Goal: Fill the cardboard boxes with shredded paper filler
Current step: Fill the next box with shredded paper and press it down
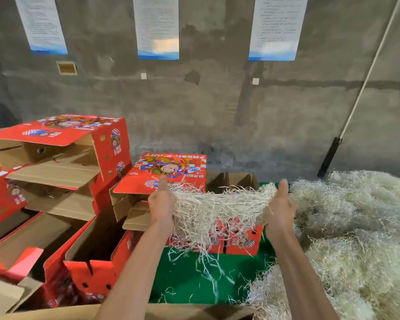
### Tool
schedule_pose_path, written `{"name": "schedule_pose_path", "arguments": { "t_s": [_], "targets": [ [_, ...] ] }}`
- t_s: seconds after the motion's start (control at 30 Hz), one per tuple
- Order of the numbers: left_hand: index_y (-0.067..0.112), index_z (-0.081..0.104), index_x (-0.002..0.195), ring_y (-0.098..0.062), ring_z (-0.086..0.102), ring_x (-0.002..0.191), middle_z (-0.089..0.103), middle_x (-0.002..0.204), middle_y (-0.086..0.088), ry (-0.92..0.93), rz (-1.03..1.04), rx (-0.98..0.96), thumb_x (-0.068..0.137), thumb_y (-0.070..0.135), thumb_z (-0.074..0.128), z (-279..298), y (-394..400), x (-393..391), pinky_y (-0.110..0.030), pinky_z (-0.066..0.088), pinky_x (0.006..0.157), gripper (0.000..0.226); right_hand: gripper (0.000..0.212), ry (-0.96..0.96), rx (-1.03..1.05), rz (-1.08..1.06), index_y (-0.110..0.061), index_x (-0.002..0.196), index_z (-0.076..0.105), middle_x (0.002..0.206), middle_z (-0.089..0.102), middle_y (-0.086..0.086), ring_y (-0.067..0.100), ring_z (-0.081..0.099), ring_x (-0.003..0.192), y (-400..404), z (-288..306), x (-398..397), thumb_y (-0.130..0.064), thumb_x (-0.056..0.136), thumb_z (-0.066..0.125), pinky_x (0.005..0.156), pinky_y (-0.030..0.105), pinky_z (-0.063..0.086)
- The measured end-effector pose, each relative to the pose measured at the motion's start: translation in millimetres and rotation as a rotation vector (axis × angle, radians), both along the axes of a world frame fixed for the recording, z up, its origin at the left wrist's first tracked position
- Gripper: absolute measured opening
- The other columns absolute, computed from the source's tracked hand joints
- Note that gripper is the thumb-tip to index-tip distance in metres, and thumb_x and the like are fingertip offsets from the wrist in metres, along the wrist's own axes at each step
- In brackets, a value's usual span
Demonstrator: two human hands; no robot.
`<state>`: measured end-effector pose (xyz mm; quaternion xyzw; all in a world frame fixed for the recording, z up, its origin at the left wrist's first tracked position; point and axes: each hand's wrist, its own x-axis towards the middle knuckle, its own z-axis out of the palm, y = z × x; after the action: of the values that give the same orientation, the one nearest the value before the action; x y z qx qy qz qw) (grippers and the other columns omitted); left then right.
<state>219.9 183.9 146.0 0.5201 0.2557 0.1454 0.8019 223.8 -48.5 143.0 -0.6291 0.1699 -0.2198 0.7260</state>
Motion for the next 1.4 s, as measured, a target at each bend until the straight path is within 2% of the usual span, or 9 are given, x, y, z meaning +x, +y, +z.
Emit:
{"name": "schedule_pose_path", "arguments": {
  "t_s": [0.13,0.2,0.3,0.47,0.63,0.83,1.0,1.23,1.4],
  "targets": [
    [0.014,0.063,0.119,-0.029,0.069,0.104,0.071,0.115,-0.006,-0.013,-0.402,-0.196,0.086,0.061,0.066,2,1,-5,-0.058,0.052,0.094,0.058,0.113,0.116,0.027,0.339,-0.023,0.153,0.039,0.154,0.040,0.019,0.039,0.042,0.140,7,13,-6,-0.100,0.071,0.029,0.117,0.057,0.032],
    [0.018,0.064,0.123,-0.031,0.072,0.102,0.073,0.117,-0.011,-0.004,-0.509,-0.117,0.080,0.061,0.070,3,0,-9,-0.053,0.054,0.092,0.062,0.105,0.047,-0.084,0.407,-0.018,0.114,0.068,0.116,0.069,0.006,0.019,0.065,0.107,14,14,-7,-0.103,0.067,0.027,0.109,0.046,0.044],
    [0.032,0.047,0.145,-0.020,0.050,0.134,0.050,0.148,0.007,0.010,-0.575,0.171,0.067,0.076,0.072,-4,0,-17,-0.052,0.037,0.113,0.093,0.071,-0.159,-0.304,0.305,-0.028,0.053,0.029,0.049,0.031,-0.008,0.009,0.031,0.045,33,27,-10,-0.093,0.080,0.033,0.045,0.026,0.032],
    [0.069,0.056,0.112,0.019,0.049,0.112,0.053,0.124,0.042,-0.100,-0.717,0.579,0.060,0.098,0.052,0,-21,-32,-0.033,0.042,0.103,0.060,0.070,-0.217,-0.534,0.231,-0.022,0.053,0.028,0.046,0.031,-0.007,0.013,0.033,0.049,67,42,3,-0.081,0.087,0.044,0.053,0.032,0.033],
    [0.042,0.069,0.107,-0.003,0.068,0.084,0.073,0.088,0.020,-0.323,-0.488,0.609,0.086,0.062,0.062,-17,-26,-17,-0.030,0.051,0.074,0.029,0.082,-0.175,-0.226,0.261,-0.004,0.085,0.059,0.068,0.058,0.000,0.005,0.054,0.059,62,26,0,-0.083,0.087,0.040,0.061,0.019,0.049],
    [0.026,0.039,0.150,-0.016,0.045,0.137,0.044,0.149,0.007,-0.166,-0.307,0.322,0.098,0.048,0.057,-38,-37,-19,-0.033,0.038,0.108,0.059,0.079,0.010,-0.225,0.384,-0.028,0.115,0.061,0.110,0.066,-0.011,0.009,0.063,0.102,76,-24,-23,-0.093,0.081,0.031,0.091,0.036,0.050],
    [0.042,0.056,0.128,0.018,0.052,0.111,0.056,0.132,0.030,-0.318,-0.193,0.306,0.089,0.067,0.052,-36,-76,-39,-0.011,0.034,0.094,0.047,0.042,-0.260,-0.262,0.062,-0.021,0.080,0.055,0.075,0.064,-0.010,0.001,0.053,0.064,101,-38,-24,-0.054,0.103,0.042,0.063,0.028,0.042],
    [0.027,0.057,0.065,-0.007,0.036,0.045,0.044,0.053,0.011,-0.385,-0.103,0.349,0.091,0.065,0.055,-37,-43,-27,-0.022,0.037,0.050,0.047,0.051,-0.338,-0.181,0.107,-0.019,0.063,0.033,0.054,0.030,-0.002,0.011,0.027,0.049,77,-26,-24,-0.048,0.105,0.045,0.044,0.027,0.023],
    [0.018,0.058,0.106,0.000,0.038,0.034,0.053,0.063,0.007,-0.176,-0.224,0.229,0.102,0.021,0.056,-56,-51,-22,-0.016,0.034,0.034,0.006,0.055,-0.333,-0.142,0.146,-0.009,0.066,0.032,0.059,0.028,0.013,0.017,0.027,0.056,87,-23,-28,-0.044,0.105,0.045,0.050,0.035,0.022]
  ]
}}
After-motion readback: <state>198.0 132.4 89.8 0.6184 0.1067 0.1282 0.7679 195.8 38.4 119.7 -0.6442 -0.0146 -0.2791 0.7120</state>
